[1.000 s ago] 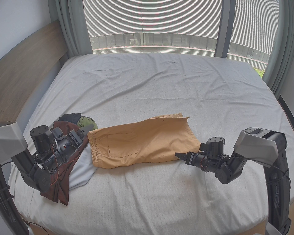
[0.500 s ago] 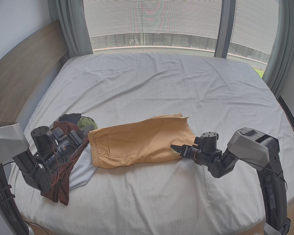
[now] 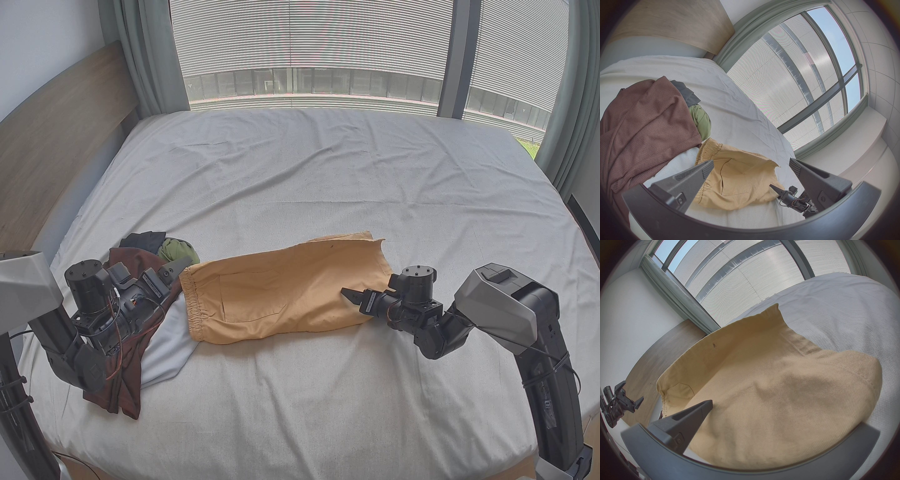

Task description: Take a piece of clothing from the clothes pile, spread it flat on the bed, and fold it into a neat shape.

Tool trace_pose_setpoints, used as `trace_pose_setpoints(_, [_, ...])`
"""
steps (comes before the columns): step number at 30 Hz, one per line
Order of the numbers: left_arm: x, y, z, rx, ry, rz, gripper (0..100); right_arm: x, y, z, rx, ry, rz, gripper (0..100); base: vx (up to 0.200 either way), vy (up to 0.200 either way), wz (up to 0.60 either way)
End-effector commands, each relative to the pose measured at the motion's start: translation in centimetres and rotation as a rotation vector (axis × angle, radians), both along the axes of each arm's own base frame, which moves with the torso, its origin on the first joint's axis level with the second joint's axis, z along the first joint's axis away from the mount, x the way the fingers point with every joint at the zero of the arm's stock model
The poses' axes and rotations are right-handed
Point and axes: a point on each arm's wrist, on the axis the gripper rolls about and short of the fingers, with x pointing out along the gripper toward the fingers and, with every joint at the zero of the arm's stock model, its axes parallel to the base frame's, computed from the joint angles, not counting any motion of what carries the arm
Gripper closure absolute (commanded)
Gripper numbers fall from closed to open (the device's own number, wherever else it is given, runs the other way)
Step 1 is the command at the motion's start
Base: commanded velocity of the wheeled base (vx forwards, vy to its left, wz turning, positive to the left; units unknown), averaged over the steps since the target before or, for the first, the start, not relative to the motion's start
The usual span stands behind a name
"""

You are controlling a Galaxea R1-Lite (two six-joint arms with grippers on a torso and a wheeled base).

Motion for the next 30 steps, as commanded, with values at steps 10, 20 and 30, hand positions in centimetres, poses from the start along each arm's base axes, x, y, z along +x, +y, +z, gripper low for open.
trace_pose_setpoints(10, [0.2,0.2,-0.3,-0.003,0.006,-0.005,0,-0.1,0.0,-0.5,-0.005,0.004,-0.013,100,0.0,0.0,0.0])
trace_pose_setpoints(20, [0.1,0.2,-0.2,-0.005,0.004,-0.007,0,-2.4,-0.7,3.7,0.011,-0.027,-0.012,100,0.0,0.0,0.0])
trace_pose_setpoints(30, [-0.2,0.1,0.4,-0.008,-0.009,-0.013,0,-6.4,-2.0,4.5,-0.067,0.041,0.011,100,0.0,0.0,0.0])
